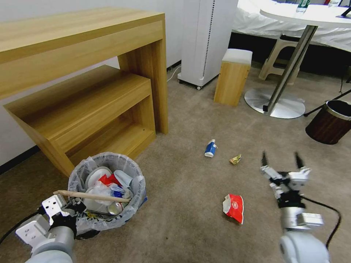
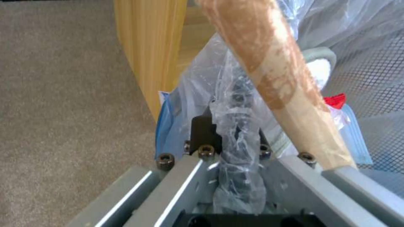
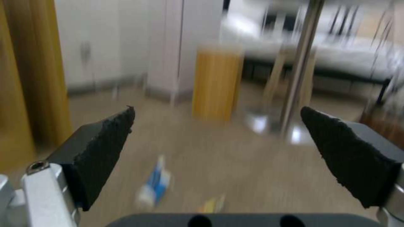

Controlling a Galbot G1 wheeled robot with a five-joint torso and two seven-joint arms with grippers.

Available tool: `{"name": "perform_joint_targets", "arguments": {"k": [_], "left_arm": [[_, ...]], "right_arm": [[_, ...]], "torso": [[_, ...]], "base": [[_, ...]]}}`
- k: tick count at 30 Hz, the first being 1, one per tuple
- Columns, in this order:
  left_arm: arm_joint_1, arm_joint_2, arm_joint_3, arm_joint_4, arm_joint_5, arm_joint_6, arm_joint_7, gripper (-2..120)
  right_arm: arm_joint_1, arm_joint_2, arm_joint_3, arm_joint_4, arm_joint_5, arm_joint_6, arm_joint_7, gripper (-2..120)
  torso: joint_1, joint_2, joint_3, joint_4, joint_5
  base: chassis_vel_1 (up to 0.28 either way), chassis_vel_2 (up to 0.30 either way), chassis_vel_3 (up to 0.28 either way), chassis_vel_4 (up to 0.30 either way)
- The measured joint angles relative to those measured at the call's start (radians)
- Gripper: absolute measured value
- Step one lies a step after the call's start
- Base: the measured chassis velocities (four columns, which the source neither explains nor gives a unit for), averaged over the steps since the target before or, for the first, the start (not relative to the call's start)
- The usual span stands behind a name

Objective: Pick up the trash bin and place the garbage on the floor into it.

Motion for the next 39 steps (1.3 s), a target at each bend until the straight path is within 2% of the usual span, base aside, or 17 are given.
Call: {"name": "perform_joint_targets", "arguments": {"k": [2,3,4,7,8,11,14,22,28,32,33,34,38,39], "left_arm": [[0.004,-0.003,0.005,-0.006,0.007,0.000,0.000,1],[0.007,-0.004,0.006,-0.010,0.010,0.000,0.000,1],[0.007,-0.004,0.006,-0.010,0.010,0.000,0.000,1],[0.010,-0.005,0.002,-0.016,0.012,0.000,0.000,1],[0.012,-0.004,-0.001,-0.016,0.011,-0.001,0.000,1],[0.012,-0.004,-0.003,-0.016,0.011,-0.003,-0.001,1],[0.012,-0.003,-0.003,-0.011,0.009,-0.007,-0.001,1],[-0.002,0.001,0.000,0.004,0.008,-0.007,-0.001,1],[-0.004,0.004,-0.002,0.011,0.006,-0.006,-0.001,1],[-0.003,0.004,-0.002,0.011,0.005,-0.006,-0.001,1],[-0.003,0.003,-0.002,0.011,0.005,-0.006,-0.001,1],[-0.003,0.003,-0.002,0.011,0.005,-0.006,-0.001,1],[-0.002,0.001,0.002,0.009,0.005,-0.006,-0.002,1],[-0.002,0.001,0.002,0.009,0.005,-0.006,-0.002,1]], "right_arm": [[0.013,-0.014,-0.032,-0.026,0.024,-0.095,0.025,100],[0.025,-0.026,-0.058,-0.047,0.053,-0.196,0.057,100],[0.025,-0.026,-0.058,-0.047,0.053,-0.196,0.057,100],[0.075,-0.041,-0.091,-0.108,0.097,-0.442,0.104,100],[0.107,-0.042,-0.096,-0.153,0.102,-0.495,0.108,100],[0.133,-0.043,-0.100,-0.191,0.111,-0.524,0.105,100],[0.199,-0.049,-0.120,-0.290,0.194,-0.608,0.065,100],[0.278,-0.029,-0.151,-0.403,0.266,-0.632,-0.029,100],[0.303,-0.016,-0.165,-0.445,0.262,-0.671,-0.042,100],[0.320,-0.014,-0.166,-0.467,0.261,-0.693,-0.036,89],[0.326,-0.014,-0.166,-0.476,0.263,-0.698,-0.037,82],[0.326,-0.014,-0.166,-0.476,0.263,-0.698,-0.037,82],[0.337,-0.010,-0.161,-0.507,0.264,-0.702,-0.045,62],[0.337,-0.010,-0.161,-0.507,0.264,-0.702,-0.045,62]], "torso": [[0.000,0.000,0.000,0.0001,0.0000],[0.000,0.000,0.000,0.0001,0.0000],[0.000,0.000,0.000,0.0001,0.0000],[0.000,0.000,0.000,-0.0001,0.0000],[0.000,0.000,0.000,0.0000,0.0001],[0.000,0.000,0.000,0.0001,0.0001],[0.000,0.000,0.000,0.0000,0.0000],[0.000,0.000,0.000,0.0001,-0.0001],[0.000,0.000,0.000,0.0000,-0.0001],[0.000,0.000,0.000,0.0000,-0.0001],[0.000,0.000,0.000,0.0000,-0.0001],[0.000,0.000,0.000,0.0000,-0.0001],[0.000,0.000,0.000,0.0000,0.0000],[0.000,0.000,0.000,0.0000,0.0000]], "base": [[0.000,0.000,0.000,0.000],[0.000,0.000,0.000,0.000],[0.000,0.000,0.000,0.000],[0.000,0.000,0.000,0.000],[0.000,0.000,0.000,0.000],[0.000,0.000,0.000,0.000],[0.000,0.000,0.000,0.000],[0.000,0.000,0.000,0.000],[0.000,0.000,0.000,0.000],[0.000,0.000,0.000,0.000],[0.000,0.000,0.000,0.000],[0.000,0.000,0.000,0.000],[0.000,0.000,0.000,0.000],[0.000,0.000,0.000,0.000]]}}
